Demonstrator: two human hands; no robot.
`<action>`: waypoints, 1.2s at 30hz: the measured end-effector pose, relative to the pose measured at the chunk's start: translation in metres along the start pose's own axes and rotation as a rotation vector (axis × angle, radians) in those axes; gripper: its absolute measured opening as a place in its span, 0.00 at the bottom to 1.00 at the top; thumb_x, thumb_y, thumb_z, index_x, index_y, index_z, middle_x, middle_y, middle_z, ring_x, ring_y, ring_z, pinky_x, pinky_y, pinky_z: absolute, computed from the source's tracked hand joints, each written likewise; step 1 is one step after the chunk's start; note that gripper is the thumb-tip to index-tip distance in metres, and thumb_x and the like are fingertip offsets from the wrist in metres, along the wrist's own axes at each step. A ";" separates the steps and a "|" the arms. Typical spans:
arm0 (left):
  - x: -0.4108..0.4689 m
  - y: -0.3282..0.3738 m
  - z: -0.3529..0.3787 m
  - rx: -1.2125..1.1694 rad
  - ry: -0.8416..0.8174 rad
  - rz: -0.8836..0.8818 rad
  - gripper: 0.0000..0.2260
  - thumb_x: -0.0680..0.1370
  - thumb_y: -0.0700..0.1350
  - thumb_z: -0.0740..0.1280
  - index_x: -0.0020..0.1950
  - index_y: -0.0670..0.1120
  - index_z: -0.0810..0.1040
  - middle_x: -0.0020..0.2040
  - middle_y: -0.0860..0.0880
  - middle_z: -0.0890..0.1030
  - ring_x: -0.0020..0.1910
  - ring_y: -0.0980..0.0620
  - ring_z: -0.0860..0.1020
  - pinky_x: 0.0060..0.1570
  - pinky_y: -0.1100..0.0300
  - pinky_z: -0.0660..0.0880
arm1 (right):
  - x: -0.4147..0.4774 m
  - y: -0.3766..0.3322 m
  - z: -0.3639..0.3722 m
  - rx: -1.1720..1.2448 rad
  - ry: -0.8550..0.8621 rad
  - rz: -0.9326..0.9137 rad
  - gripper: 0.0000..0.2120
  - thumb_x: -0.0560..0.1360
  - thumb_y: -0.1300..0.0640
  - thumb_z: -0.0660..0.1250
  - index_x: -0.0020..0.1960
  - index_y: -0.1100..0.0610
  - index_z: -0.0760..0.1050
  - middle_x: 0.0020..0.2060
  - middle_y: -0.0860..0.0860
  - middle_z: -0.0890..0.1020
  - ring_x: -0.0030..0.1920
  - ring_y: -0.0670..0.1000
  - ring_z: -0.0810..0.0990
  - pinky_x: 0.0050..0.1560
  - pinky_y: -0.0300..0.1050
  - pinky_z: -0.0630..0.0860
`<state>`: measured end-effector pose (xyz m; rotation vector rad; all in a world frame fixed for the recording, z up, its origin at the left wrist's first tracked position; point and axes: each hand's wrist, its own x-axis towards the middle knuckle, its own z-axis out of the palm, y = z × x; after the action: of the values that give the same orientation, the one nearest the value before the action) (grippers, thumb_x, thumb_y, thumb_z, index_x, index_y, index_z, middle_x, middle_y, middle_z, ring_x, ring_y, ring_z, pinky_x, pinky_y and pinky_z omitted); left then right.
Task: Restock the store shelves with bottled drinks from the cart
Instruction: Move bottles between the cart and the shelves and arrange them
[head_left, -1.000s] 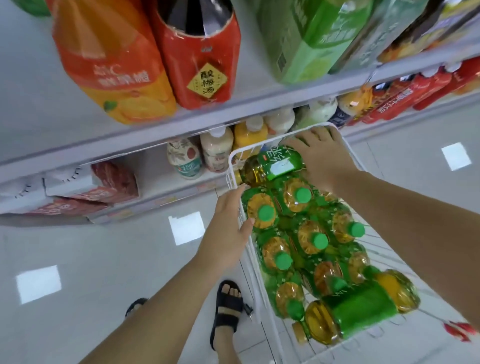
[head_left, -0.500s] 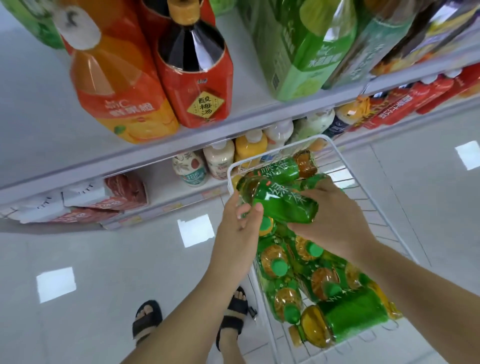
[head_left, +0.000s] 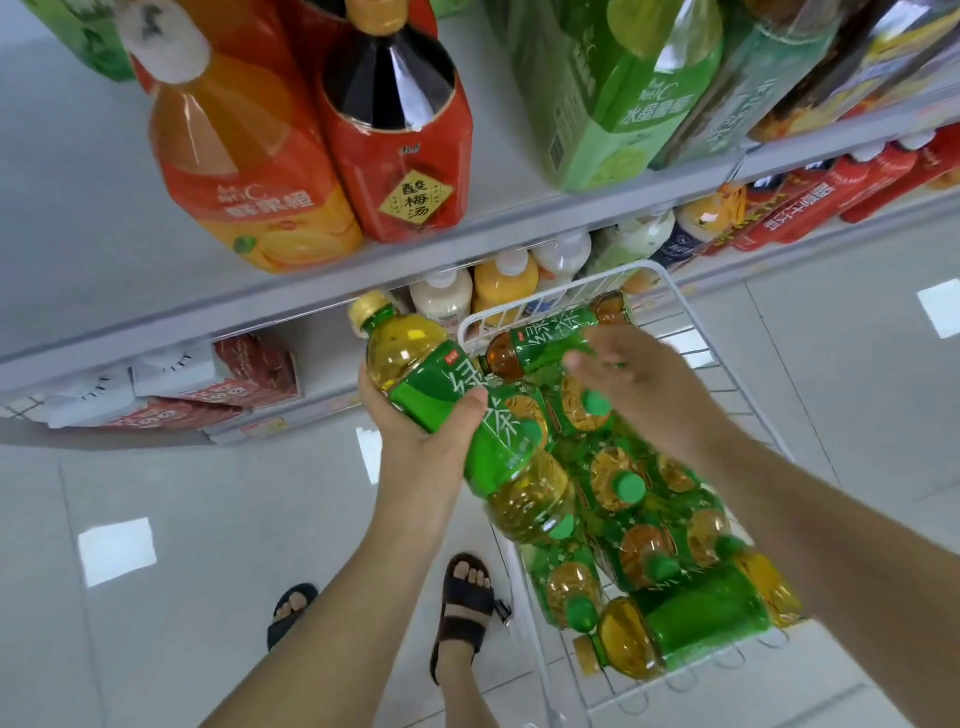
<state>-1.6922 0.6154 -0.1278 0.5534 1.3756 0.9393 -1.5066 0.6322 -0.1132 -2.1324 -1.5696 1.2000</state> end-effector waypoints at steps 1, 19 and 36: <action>0.004 -0.001 -0.003 0.020 -0.011 0.001 0.32 0.73 0.39 0.70 0.67 0.62 0.59 0.50 0.57 0.79 0.46 0.58 0.82 0.49 0.48 0.79 | 0.020 0.010 -0.003 -0.065 0.051 0.056 0.24 0.74 0.43 0.64 0.65 0.56 0.71 0.62 0.56 0.76 0.57 0.54 0.76 0.56 0.46 0.71; 0.024 -0.030 -0.003 -0.111 -0.031 -0.153 0.28 0.72 0.40 0.70 0.66 0.59 0.64 0.48 0.55 0.82 0.46 0.53 0.83 0.40 0.53 0.81 | 0.086 0.034 0.030 -0.007 0.375 0.114 0.25 0.64 0.47 0.75 0.57 0.57 0.74 0.50 0.55 0.79 0.52 0.55 0.76 0.56 0.51 0.75; -0.012 -0.012 -0.032 0.040 -0.094 -0.176 0.31 0.73 0.39 0.71 0.68 0.60 0.61 0.51 0.52 0.81 0.48 0.52 0.82 0.49 0.47 0.79 | -0.009 -0.031 0.000 -0.067 0.157 0.230 0.25 0.64 0.49 0.75 0.55 0.54 0.68 0.48 0.53 0.77 0.42 0.55 0.79 0.41 0.49 0.79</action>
<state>-1.7192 0.5929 -0.1352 0.4920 1.3375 0.7357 -1.5288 0.6365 -0.0902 -2.4392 -1.3458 1.0253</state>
